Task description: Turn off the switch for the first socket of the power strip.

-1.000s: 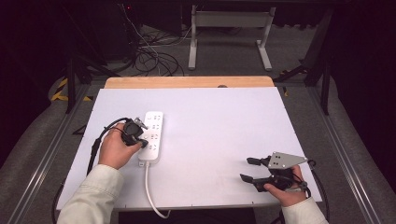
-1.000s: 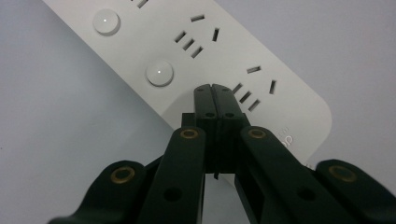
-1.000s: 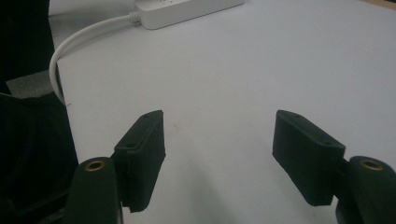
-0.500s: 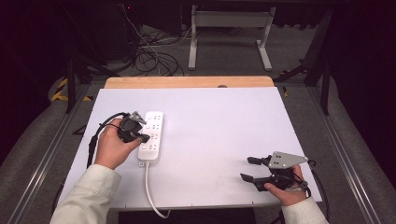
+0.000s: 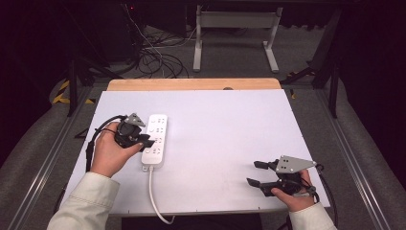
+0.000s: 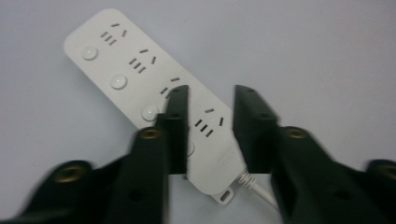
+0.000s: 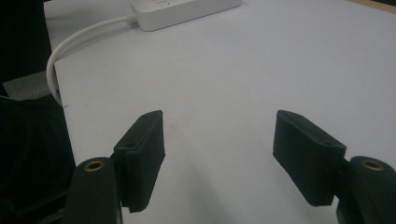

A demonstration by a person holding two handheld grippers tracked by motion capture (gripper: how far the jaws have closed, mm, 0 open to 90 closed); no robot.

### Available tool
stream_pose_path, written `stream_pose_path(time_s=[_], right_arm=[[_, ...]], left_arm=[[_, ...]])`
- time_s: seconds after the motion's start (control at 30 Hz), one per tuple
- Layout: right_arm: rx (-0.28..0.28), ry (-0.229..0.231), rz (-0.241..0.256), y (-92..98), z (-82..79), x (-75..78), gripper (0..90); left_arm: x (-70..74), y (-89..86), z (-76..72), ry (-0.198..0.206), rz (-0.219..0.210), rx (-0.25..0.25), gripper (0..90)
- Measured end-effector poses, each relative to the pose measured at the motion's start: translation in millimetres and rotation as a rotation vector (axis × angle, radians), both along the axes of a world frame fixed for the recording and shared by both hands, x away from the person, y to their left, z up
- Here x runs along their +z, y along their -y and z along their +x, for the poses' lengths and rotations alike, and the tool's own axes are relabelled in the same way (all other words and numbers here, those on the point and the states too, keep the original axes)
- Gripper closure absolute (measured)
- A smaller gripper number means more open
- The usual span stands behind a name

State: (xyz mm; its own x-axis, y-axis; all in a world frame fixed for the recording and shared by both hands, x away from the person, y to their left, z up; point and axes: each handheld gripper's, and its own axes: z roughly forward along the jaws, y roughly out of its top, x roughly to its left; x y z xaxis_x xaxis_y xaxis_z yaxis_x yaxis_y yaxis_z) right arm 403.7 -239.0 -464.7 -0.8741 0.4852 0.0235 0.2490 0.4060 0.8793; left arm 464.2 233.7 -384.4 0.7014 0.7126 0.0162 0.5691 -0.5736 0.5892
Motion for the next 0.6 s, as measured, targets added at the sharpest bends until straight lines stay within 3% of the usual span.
stream_pose_path(time_s=[0.13,0.17,0.2,0.33,0.6], right_arm=[[0.0,0.0,0.003,0.1,-0.1,0.0,34.1],[-0.001,-0.001,0.0,0.0,0.0,-0.1,34.1],[-0.001,-0.001,0.0,0.0,0.0,-0.1,34.1],[-0.001,-0.001,0.003,0.1,-0.2,0.0,34.1],[-0.001,0.002,0.003,0.1,-0.5,0.3,33.7]], left_arm=[[4.0,-1.5,-6.7,0.026,-0.026,0.001,57.9],[5.3,-1.5,-9.0,0.036,-0.031,0.002,51.1],[6.1,-1.4,-10.3,0.043,-0.032,0.002,51.1],[9.3,-0.2,-15.7,0.062,-0.064,0.0,34.5],[18.0,0.8,-28.6,0.115,-0.14,-0.004,23.2]])
